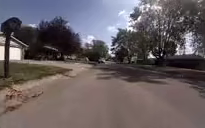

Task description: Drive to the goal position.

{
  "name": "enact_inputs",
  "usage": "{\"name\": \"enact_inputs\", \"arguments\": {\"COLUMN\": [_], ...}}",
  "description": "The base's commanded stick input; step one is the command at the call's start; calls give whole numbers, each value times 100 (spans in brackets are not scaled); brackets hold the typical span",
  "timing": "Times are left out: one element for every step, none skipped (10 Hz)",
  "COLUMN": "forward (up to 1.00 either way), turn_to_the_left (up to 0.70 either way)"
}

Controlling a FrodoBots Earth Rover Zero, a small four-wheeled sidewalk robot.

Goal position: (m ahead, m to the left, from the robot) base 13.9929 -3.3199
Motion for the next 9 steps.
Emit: {"name": "enact_inputs", "arguments": {"forward": [100, 100, 100, 100, 100, 100, 100, 100, 100], "turn_to_the_left": [2, 3, 3, 2, 3, 2, 0, 0, -15]}}
